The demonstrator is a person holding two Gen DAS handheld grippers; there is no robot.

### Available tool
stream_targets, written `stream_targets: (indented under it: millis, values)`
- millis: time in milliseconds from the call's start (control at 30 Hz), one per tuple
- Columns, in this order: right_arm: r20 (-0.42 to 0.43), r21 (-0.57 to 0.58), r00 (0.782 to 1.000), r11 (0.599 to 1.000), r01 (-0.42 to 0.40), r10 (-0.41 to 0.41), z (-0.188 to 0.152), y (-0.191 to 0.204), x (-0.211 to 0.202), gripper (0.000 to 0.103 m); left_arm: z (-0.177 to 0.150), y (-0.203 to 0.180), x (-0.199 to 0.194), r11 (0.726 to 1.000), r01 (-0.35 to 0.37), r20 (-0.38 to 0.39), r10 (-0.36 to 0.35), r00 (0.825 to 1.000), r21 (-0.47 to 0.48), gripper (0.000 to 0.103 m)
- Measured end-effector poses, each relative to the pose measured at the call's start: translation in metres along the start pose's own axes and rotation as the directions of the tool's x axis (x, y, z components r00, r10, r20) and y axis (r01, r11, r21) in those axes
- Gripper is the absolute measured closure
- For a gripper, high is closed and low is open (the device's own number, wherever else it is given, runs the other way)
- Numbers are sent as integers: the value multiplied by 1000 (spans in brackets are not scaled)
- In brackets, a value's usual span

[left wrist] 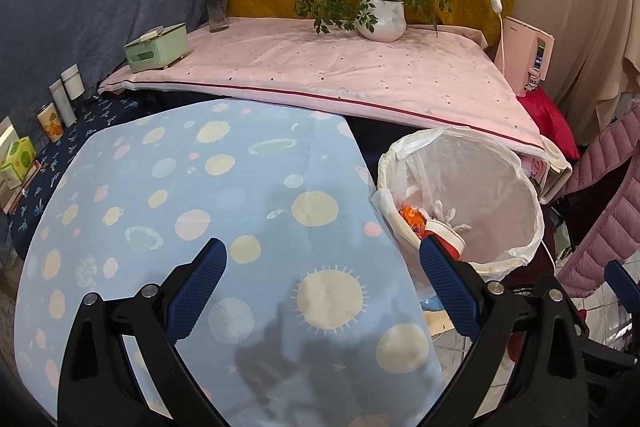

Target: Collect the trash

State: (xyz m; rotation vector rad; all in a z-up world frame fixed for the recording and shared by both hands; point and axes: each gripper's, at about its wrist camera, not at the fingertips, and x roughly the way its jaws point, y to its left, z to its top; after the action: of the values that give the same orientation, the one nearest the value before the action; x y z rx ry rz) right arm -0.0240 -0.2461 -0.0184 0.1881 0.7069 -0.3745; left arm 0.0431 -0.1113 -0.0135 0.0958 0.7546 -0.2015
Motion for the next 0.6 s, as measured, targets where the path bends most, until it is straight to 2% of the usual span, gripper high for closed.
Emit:
stream_targets:
  millis: [600]
  values:
    - [-4,-11,1000,1000,-1,1,0,-3,1,7,-1,1,-2,1000,-3,3,3,1000,1,10]
